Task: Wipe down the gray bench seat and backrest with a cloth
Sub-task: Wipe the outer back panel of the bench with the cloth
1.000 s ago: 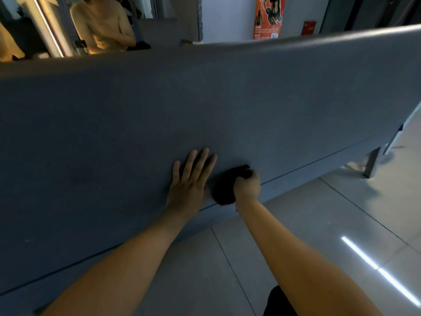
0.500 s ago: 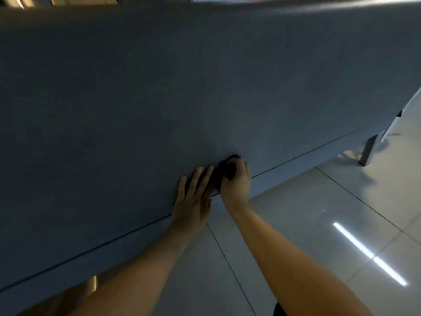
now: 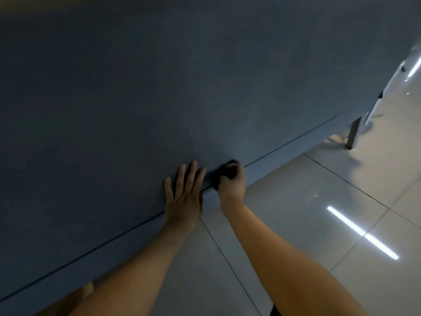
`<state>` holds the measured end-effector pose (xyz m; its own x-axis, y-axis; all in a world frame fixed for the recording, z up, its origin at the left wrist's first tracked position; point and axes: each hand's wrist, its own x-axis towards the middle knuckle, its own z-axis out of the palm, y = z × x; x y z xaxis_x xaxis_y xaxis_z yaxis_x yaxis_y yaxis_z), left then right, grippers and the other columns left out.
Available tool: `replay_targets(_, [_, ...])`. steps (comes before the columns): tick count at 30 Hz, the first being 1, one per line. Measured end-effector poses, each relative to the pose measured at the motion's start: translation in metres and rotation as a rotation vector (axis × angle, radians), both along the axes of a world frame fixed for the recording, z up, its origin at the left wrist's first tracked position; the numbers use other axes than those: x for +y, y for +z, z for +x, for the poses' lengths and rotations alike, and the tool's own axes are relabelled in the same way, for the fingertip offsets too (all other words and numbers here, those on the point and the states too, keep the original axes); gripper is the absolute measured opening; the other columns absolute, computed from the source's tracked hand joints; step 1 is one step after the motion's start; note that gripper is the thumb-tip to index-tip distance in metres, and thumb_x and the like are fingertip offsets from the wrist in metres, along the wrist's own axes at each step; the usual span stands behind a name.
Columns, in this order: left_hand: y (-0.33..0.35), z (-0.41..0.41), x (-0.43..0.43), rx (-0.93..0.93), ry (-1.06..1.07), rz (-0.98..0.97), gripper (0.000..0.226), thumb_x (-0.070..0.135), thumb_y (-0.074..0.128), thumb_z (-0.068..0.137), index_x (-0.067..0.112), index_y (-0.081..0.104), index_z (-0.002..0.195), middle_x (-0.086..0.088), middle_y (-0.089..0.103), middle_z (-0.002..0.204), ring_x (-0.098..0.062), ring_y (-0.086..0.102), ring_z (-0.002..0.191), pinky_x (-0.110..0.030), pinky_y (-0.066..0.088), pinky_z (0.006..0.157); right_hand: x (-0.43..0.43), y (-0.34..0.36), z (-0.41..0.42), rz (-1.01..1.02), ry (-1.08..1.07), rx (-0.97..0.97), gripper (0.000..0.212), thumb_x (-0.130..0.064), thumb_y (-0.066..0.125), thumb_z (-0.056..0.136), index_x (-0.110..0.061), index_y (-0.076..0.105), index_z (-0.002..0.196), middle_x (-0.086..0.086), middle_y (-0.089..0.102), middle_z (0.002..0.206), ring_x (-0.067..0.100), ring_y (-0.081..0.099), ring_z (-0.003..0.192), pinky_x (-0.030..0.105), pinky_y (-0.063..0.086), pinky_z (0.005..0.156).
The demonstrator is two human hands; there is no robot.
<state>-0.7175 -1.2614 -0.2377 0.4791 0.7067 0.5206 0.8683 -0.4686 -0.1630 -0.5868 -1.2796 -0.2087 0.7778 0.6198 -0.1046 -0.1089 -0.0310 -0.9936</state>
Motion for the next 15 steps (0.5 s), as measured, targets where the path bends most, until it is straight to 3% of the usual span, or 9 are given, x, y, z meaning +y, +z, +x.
replay_targets(5, [-0.001,-0.001,0.001,0.045,-0.001,-0.048,0.124,0.044,0.085,0.067,0.024,0.007,0.162,-0.004,-0.003,0.170,-0.029,-0.016,0.155,-0.056,-0.020,0.118,-0.025,-0.019,-0.031,-0.072,0.296,-0.134,0.038,0.006,0.051,0.082,-0.029,0.062,0.094,-0.002,0.066,0.098,0.020,0.064,0.091,0.041,0.058,0.079])
replay_targets(8, [-0.002,-0.001,0.001,0.057,0.011,-0.028,0.115,0.043,0.080,0.075,0.024,0.008,0.162,-0.004,-0.004,0.171,-0.029,-0.013,0.156,-0.057,-0.017,0.119,-0.017,-0.004,-0.005,0.036,0.112,-0.140,0.044,0.008,0.055,0.084,-0.035,0.060,0.092,-0.004,0.065,0.105,0.017,0.063,0.098,0.041,0.057,0.089])
replay_targets(11, [-0.005,0.000,0.002,0.029,0.005,-0.008,0.096,0.028,0.068,0.090,0.025,0.006,0.163,-0.003,-0.006,0.171,-0.028,-0.012,0.156,-0.056,-0.018,0.118,0.005,0.016,0.038,0.123,-0.101,-0.075,0.035,0.005,0.055,0.090,-0.027,0.058,0.105,0.001,0.059,0.118,0.021,0.059,0.108,0.039,0.053,0.096])
replay_targets(15, [-0.007,0.000,0.003,0.011,0.001,-0.003,0.094,0.026,0.065,0.091,0.026,0.005,0.163,-0.002,-0.006,0.171,-0.028,-0.013,0.156,-0.056,-0.018,0.119,0.014,0.011,0.038,0.112,-0.045,-0.027,0.045,0.006,0.053,0.089,-0.035,0.057,0.109,-0.006,0.054,0.125,0.022,0.056,0.118,0.042,0.053,0.099])
